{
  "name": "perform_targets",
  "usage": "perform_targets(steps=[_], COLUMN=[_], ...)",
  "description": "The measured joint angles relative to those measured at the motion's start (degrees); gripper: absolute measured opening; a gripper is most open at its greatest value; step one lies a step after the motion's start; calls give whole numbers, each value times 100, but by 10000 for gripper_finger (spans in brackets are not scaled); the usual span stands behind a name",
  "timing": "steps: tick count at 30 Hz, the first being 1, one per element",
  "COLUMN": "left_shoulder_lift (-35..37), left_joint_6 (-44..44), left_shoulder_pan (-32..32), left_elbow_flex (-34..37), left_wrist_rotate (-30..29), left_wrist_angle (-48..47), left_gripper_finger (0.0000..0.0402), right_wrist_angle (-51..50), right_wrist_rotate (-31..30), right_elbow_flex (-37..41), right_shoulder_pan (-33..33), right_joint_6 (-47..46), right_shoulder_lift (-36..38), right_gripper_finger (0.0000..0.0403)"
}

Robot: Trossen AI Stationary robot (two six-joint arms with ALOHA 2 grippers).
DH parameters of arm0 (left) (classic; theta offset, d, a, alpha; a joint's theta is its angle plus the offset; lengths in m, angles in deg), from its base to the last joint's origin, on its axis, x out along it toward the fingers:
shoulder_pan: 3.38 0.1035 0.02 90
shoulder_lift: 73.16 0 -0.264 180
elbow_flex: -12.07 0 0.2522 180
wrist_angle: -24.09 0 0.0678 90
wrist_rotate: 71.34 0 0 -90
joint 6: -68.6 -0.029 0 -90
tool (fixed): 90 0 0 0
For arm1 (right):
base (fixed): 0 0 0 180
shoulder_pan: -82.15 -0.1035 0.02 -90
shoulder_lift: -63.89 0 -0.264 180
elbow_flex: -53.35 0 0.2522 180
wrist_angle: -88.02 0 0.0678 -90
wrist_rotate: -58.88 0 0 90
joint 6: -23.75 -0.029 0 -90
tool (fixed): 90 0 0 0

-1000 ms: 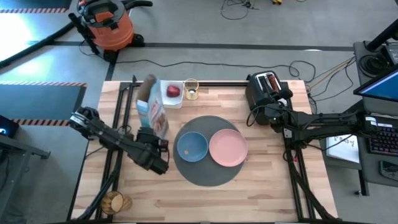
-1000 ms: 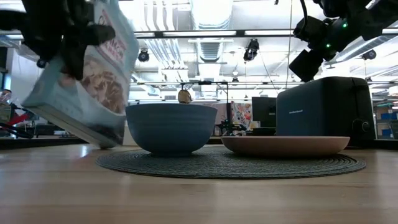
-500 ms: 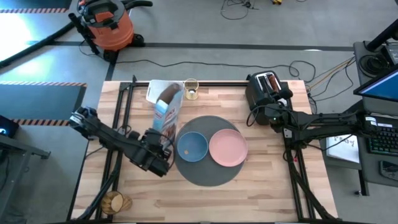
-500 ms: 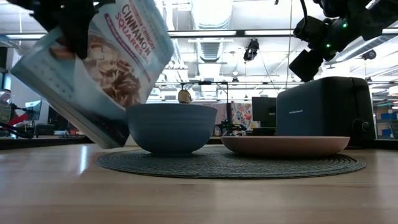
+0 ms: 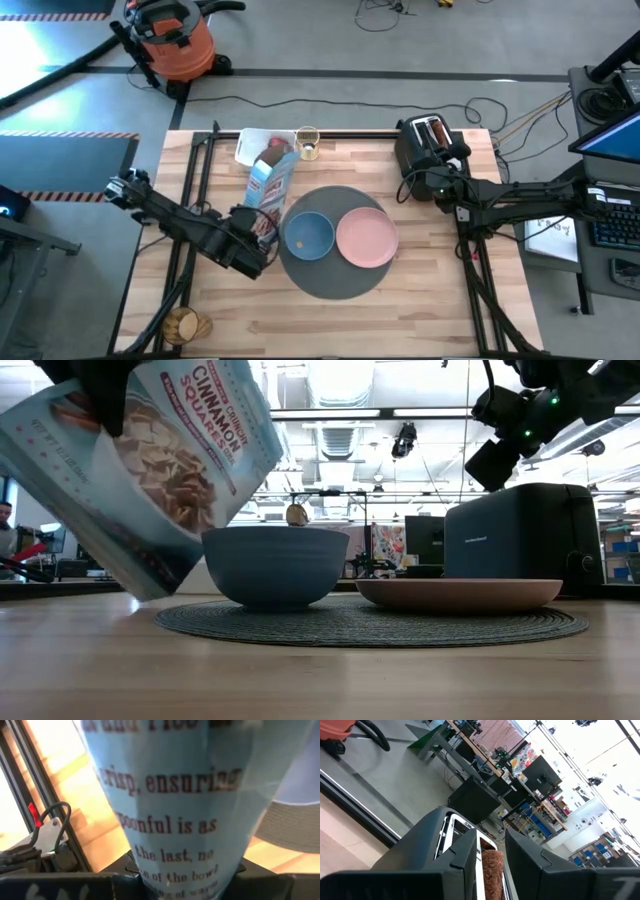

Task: Arrange a breakfast setting
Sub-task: Pour the cereal from the blue cereal box into the blue bowl on the gray mat

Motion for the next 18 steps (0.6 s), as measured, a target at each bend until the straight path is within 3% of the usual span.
perform_targets(steps=[8, 18], left_shoulder_lift=[22, 33], left_joint_6=[18, 46], left_shoulder_pan=[-51, -328], left_elbow_flex=[145, -285], left_wrist_rotate=[411, 901], left_wrist_angle=[-8, 26], left_gripper_finger=[111, 111], right_wrist_angle=[1, 1], right_wrist_rotate=[0, 0], right_elbow_flex=[1, 0], right_shoulder_pan=[0, 0], right_joint_6=[0, 0], right_shoulder_lift=[0, 0], right_gripper_finger=[93, 93])
